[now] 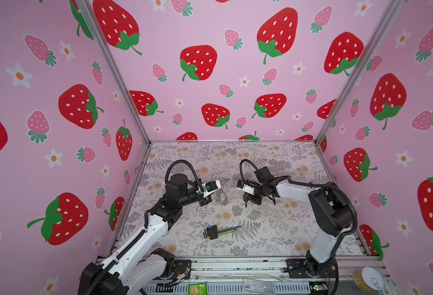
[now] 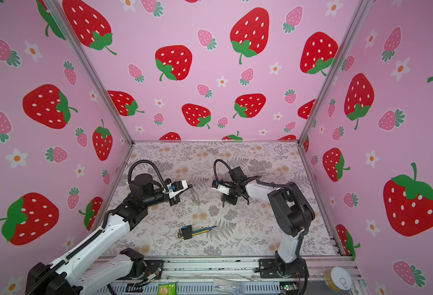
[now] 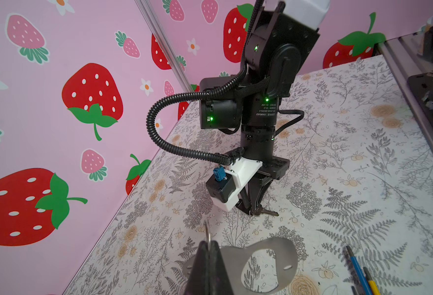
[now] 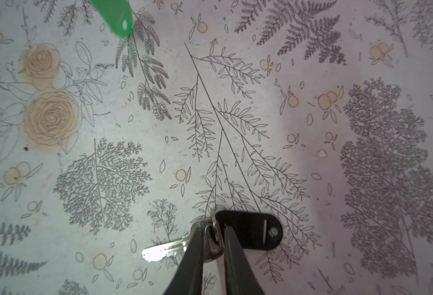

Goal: Put the keys on the keyring
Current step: 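Lift the black-tagged key with the right gripper and carry it toward the plate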

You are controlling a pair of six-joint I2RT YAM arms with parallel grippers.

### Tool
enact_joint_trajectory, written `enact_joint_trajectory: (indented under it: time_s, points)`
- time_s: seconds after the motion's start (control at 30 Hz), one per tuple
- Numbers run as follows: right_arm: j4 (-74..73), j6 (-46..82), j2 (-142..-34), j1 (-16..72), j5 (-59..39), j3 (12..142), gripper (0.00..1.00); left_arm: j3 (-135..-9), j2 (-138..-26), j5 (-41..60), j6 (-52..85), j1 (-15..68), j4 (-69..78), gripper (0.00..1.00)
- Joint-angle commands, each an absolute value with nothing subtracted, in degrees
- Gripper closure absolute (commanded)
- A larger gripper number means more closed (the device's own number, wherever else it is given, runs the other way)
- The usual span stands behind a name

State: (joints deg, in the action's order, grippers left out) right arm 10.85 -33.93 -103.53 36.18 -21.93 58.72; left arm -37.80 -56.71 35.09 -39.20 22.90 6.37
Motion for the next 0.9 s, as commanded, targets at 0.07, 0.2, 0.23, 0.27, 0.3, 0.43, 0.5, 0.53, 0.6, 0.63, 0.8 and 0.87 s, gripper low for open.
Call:
enact_joint_trajectory:
  time_s: [0.07,0.2,0.23,0.27,0.3,0.43,0.5,0.53,0.6,0.63,0.8,0.87]
  points:
    - [12.97,-35.6,-104.28,36.61,-22.15,60.59,0.81,-38.57,-56.78,36.39,-40.29,23.06,7.47,1.0]
    - [13.99,-36.01,-105.44,36.82,-21.81,61.48,0.84,-38.67,-56.72,36.47,-40.32,23.04,7.44,1.0]
    - [14.13,-36.11,-105.54,36.91,-21.8,61.6,0.84,-38.75,-56.78,36.39,-40.34,23.03,7.23,1.0]
    - [14.22,-36.22,-105.6,36.9,-21.79,61.6,0.84,-38.75,-56.68,36.39,-40.49,23.08,7.08,1.0]
    - [14.24,-36.36,-105.49,36.91,-21.8,61.61,0.84,-38.75,-56.67,36.3,-40.56,23.11,6.99,1.0]
    - [14.24,-36.39,-105.74,37.0,-21.72,61.7,0.84,-38.67,-56.59,36.3,-40.56,23.09,6.89,1.0]
    - [14.51,-36.43,-106.05,37.07,-21.8,61.9,0.84,-38.67,-56.6,36.3,-40.61,23.09,6.86,1.0]
    - [14.66,-36.39,-106.1,37.11,-21.79,62.04,0.84,-38.66,-56.51,36.31,-40.61,23.04,6.87,1.0]
    - [14.65,-36.4,-106.25,37.09,-21.8,62.01,0.85,-38.67,-56.49,36.25,-40.61,23.08,6.82,1.0]
    - [14.74,-36.39,-106.33,37.13,-21.8,62.05,0.85,-38.67,-56.47,36.23,-40.69,23.06,6.78,1.0]
    - [15.16,-36.74,-106.6,37.17,-21.72,62.09,0.89,-38.63,-56.4,36.17,-40.76,23.11,6.67,1.0]
    - [15.13,-36.75,-106.44,37.22,-21.88,62.14,0.91,-38.64,-56.39,36.12,-40.73,23.09,6.6,1.0]
